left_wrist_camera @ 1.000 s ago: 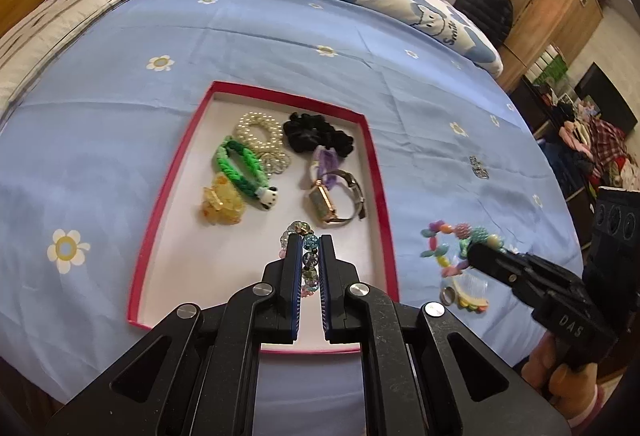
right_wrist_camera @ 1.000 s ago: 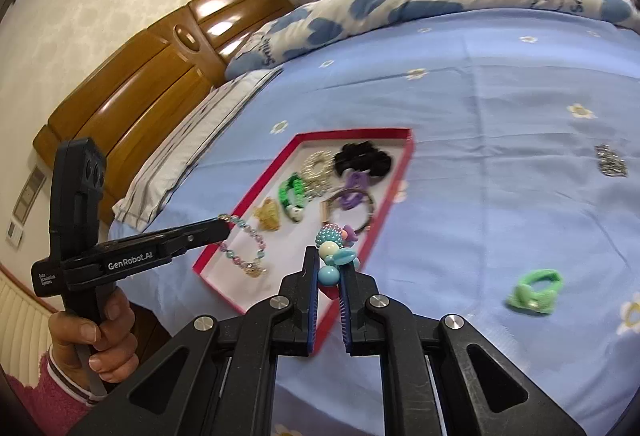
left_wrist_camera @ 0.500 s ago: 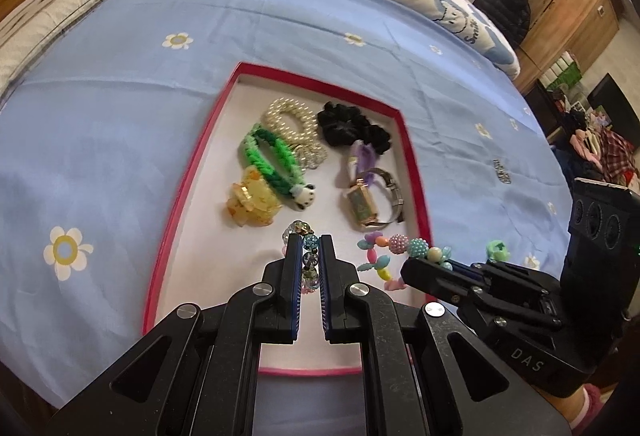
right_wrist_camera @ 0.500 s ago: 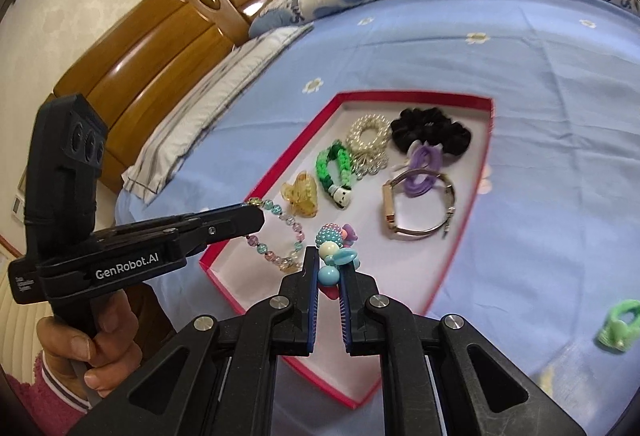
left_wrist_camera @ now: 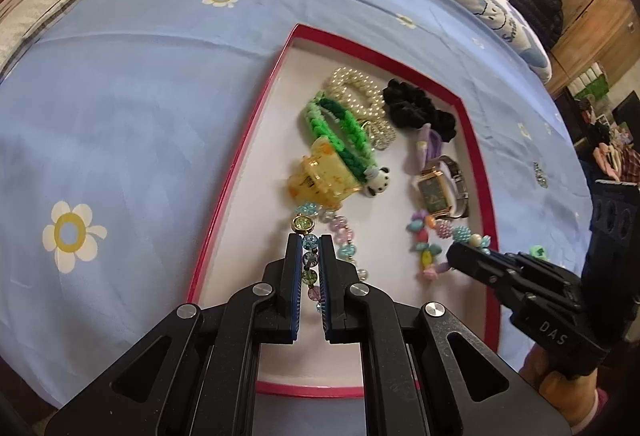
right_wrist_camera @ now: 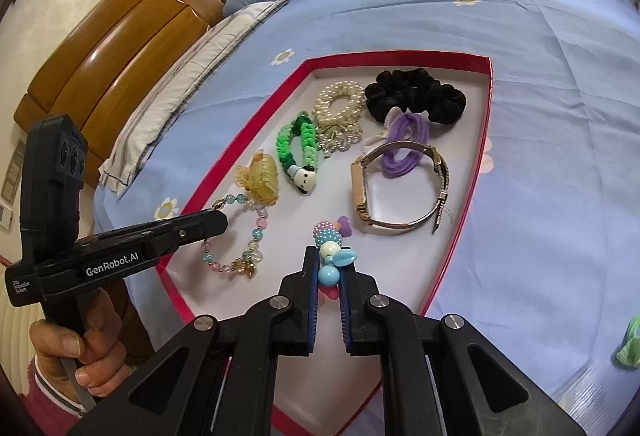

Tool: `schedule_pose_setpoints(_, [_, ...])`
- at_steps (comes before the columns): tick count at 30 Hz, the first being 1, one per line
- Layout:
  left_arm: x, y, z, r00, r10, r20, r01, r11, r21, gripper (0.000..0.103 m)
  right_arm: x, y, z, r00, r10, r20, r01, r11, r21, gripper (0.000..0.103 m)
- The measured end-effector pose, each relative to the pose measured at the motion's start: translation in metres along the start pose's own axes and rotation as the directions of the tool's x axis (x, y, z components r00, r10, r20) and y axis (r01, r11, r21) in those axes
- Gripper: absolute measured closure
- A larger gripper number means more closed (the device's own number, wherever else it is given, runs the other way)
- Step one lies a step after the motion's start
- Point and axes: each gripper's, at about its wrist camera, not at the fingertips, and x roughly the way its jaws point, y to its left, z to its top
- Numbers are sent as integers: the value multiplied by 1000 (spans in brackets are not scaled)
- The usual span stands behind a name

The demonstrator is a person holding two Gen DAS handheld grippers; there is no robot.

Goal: Organize jewelry
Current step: 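Carry both beaded bracelets into the box and open both tools, then lift both tools out of the box toward the comb and green bow tie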

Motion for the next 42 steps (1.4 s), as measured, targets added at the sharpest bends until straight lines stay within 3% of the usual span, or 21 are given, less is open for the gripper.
schedule_pose_setpoints(9, [3, -1, -3, 999, 40, -5, -40, 999, 27, 95, 5, -3, 0, 1000, -13, -12, 13, 1000, 2, 90])
schedule_pose_setpoints(17, [0, -1, -3, 997, 71, 1, -71, 997, 27, 74, 4, 0, -1, 999, -37, -10, 37, 999, -11, 89])
schedule_pose_setpoints(22, [-7, -1, -2, 998, 69, 14, -69, 997, 24, 73, 1, 0, -1, 999, -34, -12, 34, 999, 3, 84])
schedule_pose_setpoints(26, [-12, -2, -2, 997, 69, 26, -70, 997, 25, 70, -2, 2, -2, 999, -38, -4, 38, 999, 1, 71])
schedule_pose_setpoints(39, [-30, -11, -7, 998, 48, 44, -49, 999, 21, 69, -17, 4, -6, 998, -48, 29, 48, 999, 0, 71])
schedule_pose_setpoints(42, [-36, -18, -8, 998, 34, 54, -36, 999, 30, 64, -30, 2, -8, 998, -45, 51, 44, 999, 7, 71])
